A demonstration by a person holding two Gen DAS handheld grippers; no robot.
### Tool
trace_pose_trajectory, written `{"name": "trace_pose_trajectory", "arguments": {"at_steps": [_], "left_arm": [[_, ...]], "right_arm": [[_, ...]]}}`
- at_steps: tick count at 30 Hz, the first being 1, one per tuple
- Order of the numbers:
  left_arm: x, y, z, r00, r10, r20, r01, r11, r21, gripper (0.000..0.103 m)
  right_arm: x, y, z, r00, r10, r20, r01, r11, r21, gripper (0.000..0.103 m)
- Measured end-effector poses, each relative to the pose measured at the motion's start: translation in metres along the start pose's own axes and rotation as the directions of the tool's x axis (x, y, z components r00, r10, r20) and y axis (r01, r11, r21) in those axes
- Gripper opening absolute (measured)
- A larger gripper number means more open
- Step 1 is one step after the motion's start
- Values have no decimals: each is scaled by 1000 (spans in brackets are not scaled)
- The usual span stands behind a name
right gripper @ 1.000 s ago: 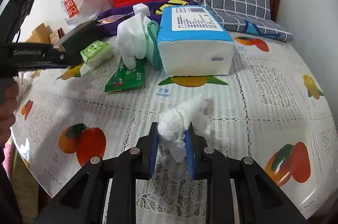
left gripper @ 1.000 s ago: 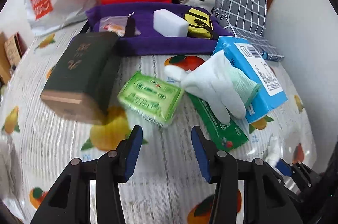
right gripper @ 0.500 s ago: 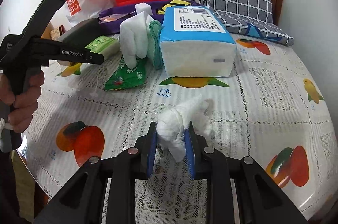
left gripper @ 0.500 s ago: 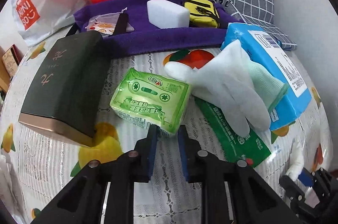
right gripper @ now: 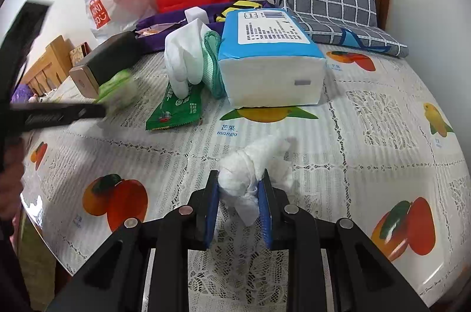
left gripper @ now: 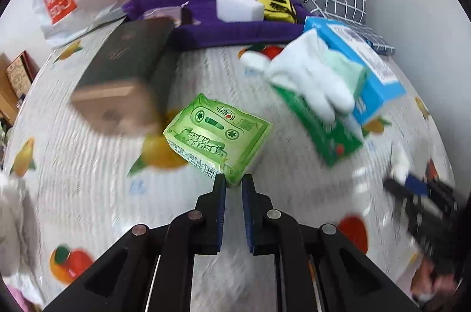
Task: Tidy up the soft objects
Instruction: 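Grasp green wet-wipe pack with left tool while right tool holds white cloth, then carry white cloth with right tool and wipe pack with left tool toward towel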
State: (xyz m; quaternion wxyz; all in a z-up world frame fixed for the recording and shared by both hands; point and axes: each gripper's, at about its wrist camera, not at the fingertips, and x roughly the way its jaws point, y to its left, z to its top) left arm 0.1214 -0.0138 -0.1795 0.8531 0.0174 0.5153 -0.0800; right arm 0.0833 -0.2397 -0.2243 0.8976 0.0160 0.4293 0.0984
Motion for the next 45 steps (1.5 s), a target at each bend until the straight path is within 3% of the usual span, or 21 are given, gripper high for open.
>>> {"name": "trace_pose_trajectory", "arguments": {"at_steps": [3,8,13,18,27,33,38,40,45], "left_arm": [[-13,16,-18,1000,7,-4,-8,1000,-27,12],[-22,44,-38,998,-66,-15,63,989,-137,20],[-29,53,-40,998,-67,22,70,980,-185,48],[-29,51,-22,996,-69,55,80,971,-226,56],[2,50,5,998,-63,-9,55,933,-357,57],[22,36,10,1000,12,-27,-19,953,-303,66],[29,26,15,996,82,-31,-87,968,-236,63],[30,24,16,994,108,-27,-112,970,-214,56],[25,31,19,999,44,-20,-48,973,-226,51]], "right_arm": [[-1,3,-1,1000,-13,-9,12,1000,-15,25],[-3,4,0,999,-17,-29,17,1000,-2,25],[-14,5,3,999,20,-33,-19,1000,24,24],[-36,10,14,1000,11,12,-11,1000,-1,24],[-53,10,30,998,-20,52,22,999,-26,24],[-46,9,35,999,-16,33,17,999,-30,24],[-41,11,44,1000,-11,28,12,999,-40,24],[-40,12,49,1000,-10,28,11,999,-46,24],[-41,15,61,999,-4,36,7,998,-57,24]]}}
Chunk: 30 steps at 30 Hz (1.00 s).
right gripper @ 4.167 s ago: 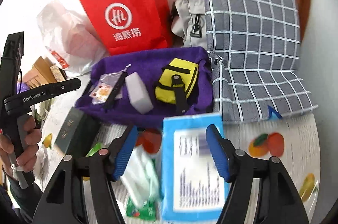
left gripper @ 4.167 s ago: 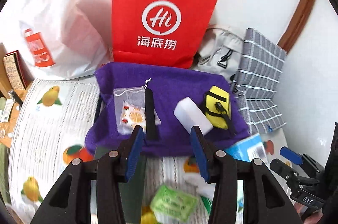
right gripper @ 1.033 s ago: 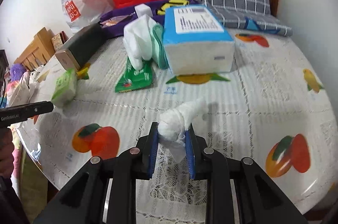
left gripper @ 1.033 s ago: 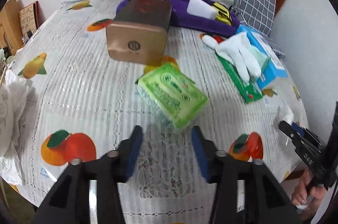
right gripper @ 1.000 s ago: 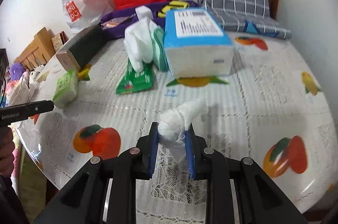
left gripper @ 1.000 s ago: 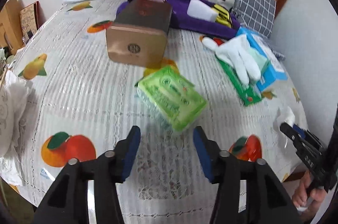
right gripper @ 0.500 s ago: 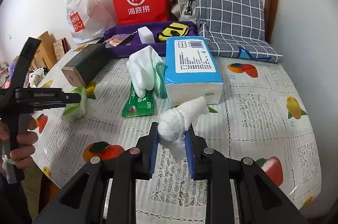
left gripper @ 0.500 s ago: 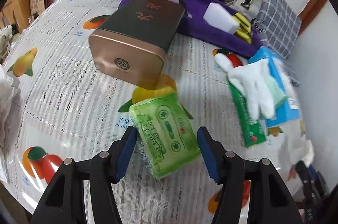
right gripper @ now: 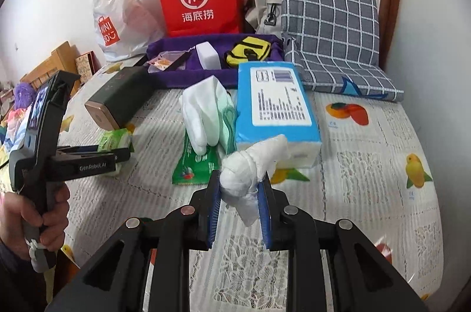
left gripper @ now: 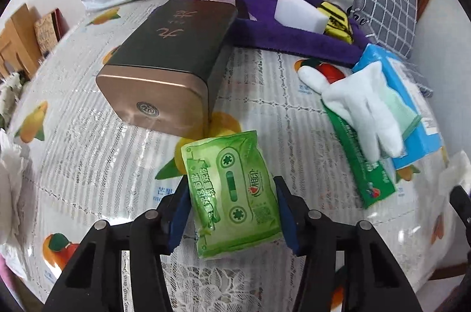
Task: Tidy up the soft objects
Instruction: 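Carry white cloth with right tool and wipe pack with left tool toward towel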
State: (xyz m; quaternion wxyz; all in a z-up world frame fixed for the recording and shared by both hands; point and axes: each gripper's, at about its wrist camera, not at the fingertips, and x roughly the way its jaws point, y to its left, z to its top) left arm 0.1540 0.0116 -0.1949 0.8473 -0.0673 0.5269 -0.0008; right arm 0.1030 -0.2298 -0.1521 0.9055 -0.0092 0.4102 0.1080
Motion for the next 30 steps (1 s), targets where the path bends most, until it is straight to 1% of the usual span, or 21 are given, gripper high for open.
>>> {"name": "trace_pose_trajectory", "arguments": {"at_steps": [2,5,8,16,20,23,30], "left_arm": [[-3,4,0,1000,-21,-4,21,1000,-8,51],[-11,8,2,1000,-26,8,26,1000,-8,50],[-24,12,5,999,-32,27,32,999,-12,50],[-62,12,17,994,-64,84,63,998,12,50],[-77,11,32,990,-51,131,48,999,26,50],[-87,10,48,985,-52,165,48,998,28,50],[-91,10,83,981,-34,192,30,999,24,50]], "right_arm": [[-1,1,5,1000,1,7,-1,1000,-2,24],[-2,1,15,1000,7,15,-6,1000,-3,24],[-2,2,24,1000,19,20,-19,1000,-2,24],[4,4,48,1000,27,15,-27,1000,1,24],[4,3,65,998,56,37,-57,998,11,24],[2,3,81,996,50,71,-51,999,10,24],[2,5,123,990,68,120,-68,998,0,24]]}}
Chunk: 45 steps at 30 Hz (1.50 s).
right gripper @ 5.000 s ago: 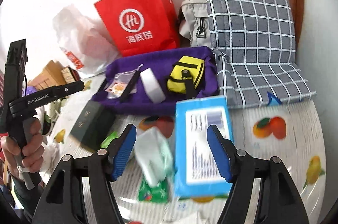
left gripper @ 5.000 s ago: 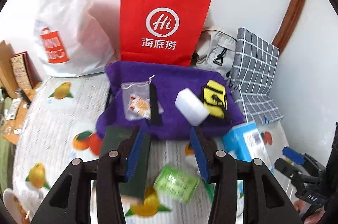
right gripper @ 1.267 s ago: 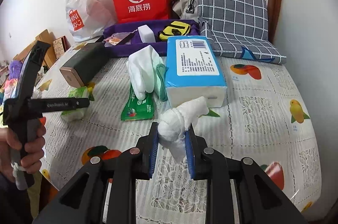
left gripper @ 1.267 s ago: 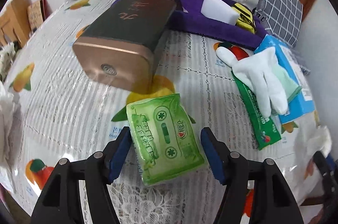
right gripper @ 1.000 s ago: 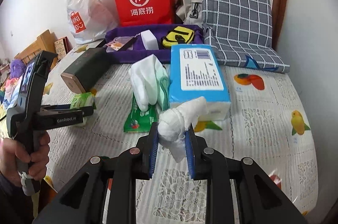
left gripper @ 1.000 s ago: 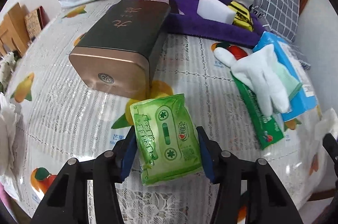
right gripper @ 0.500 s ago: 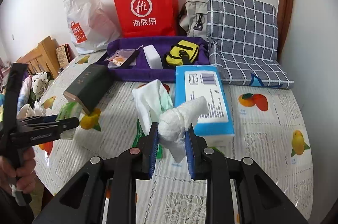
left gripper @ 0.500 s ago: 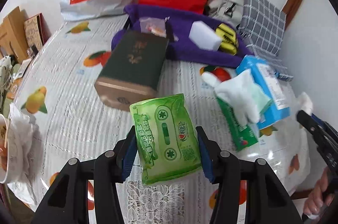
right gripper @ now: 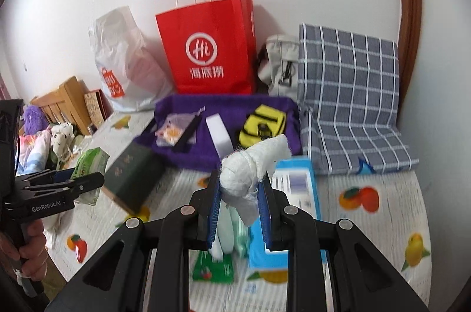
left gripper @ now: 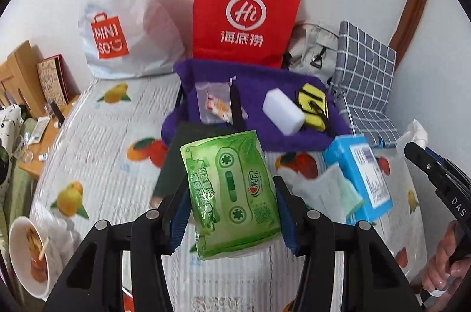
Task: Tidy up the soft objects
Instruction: 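Carry white cloth with right tool and wipe pack with left tool toward towel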
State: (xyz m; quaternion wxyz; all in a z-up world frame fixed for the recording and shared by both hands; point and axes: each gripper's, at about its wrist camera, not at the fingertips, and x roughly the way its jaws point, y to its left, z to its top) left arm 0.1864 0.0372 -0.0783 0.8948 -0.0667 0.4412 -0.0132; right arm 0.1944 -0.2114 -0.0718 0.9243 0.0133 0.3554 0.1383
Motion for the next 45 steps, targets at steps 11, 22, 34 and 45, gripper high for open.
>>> {"name": "trace_pose_trajectory", "arguments": {"at_steps": [11,22,34,45], "left_arm": [[7,8,49,997,46,54,-46,999,-4,50],[25,15,87,998,45,45,-44,998,-34,50],[73,7,110,999,39,-10,-39,998,-40,50],[128,-11,137,998,20,-55,-21,1000,-2,50]], "right_arm": [[24,4,43,1000,-17,17,17,1000,-12,24],[56,0,93,1000,-13,27,13,1000,4,24],[106,-4,119,1000,-11,5,11,1000,11,24],[154,-24,112,998,-32,-60,34,999,33,24]]}}
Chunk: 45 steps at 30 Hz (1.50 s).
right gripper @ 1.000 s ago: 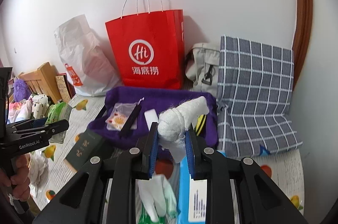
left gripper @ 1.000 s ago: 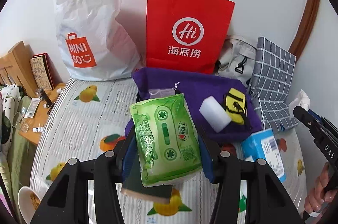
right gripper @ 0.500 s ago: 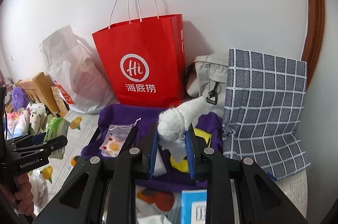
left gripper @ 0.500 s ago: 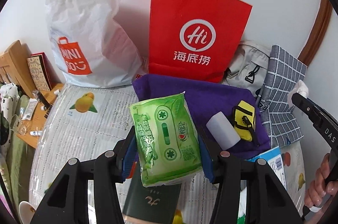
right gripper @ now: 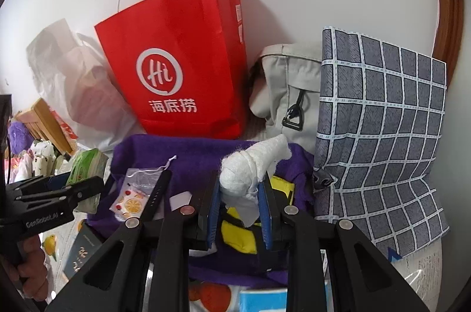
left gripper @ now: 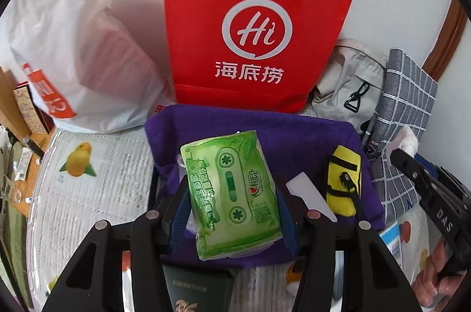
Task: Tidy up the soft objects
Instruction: 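Carry white cloth with right tool and wipe pack with left tool toward towel, then open right tool releasing white cloth on towel while left tool releases wipe pack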
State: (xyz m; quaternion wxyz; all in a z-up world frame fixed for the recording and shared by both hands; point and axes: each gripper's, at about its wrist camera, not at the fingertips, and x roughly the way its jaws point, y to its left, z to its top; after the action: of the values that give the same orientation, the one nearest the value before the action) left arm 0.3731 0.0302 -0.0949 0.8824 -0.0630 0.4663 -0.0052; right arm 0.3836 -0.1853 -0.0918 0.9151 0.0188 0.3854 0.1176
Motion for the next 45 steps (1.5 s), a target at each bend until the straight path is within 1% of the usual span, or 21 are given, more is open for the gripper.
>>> {"name": "trace_pose_trajectory", "arguments": {"at_steps": [6,8,12,16,22,26,31,33,37,40,45], "left_arm": [[27,2,4,1000,-16,-22,16,1000,-18,50],[37,4,5,999,-13,-47,12,1000,-20,50],[48,12,7,998,-5,-66,4,1000,-28,50],[59,16,4,995,-29,-95,26,999,-37,51],[73,19,3,992,-31,-124,26,999,-43,51],[79,20,1,990,-34,-140,29,999,-41,51],[86,20,0,988,-40,-152,33,999,-43,51],[88,21,-1,987,-41,-154,35,998,-46,52],[97,24,-4,985,-59,-162,50,997,-60,52],[104,26,-6,980,-93,-174,81,994,-75,53],[112,18,-6,981,-75,-180,67,997,-47,53]], "right_arm": [[18,0,0,999,-4,-34,3,1000,-28,24],[22,1,-1,999,-3,-35,1,999,-41,24],[31,2,-3,999,1,-48,-4,998,-61,24],[44,4,-7,997,-4,-72,-2,997,-71,24],[65,9,-15,993,3,-117,-13,997,-81,25],[72,10,-19,991,2,-134,-14,996,-86,25],[79,3,-21,984,72,-163,-78,996,-35,25],[81,2,-22,983,77,-167,-82,996,-26,26],[85,-2,-25,978,114,-173,-116,993,-2,26],[88,-1,-29,976,117,-183,-120,993,-5,26],[96,-2,-31,973,125,-192,-128,992,0,26]]}}
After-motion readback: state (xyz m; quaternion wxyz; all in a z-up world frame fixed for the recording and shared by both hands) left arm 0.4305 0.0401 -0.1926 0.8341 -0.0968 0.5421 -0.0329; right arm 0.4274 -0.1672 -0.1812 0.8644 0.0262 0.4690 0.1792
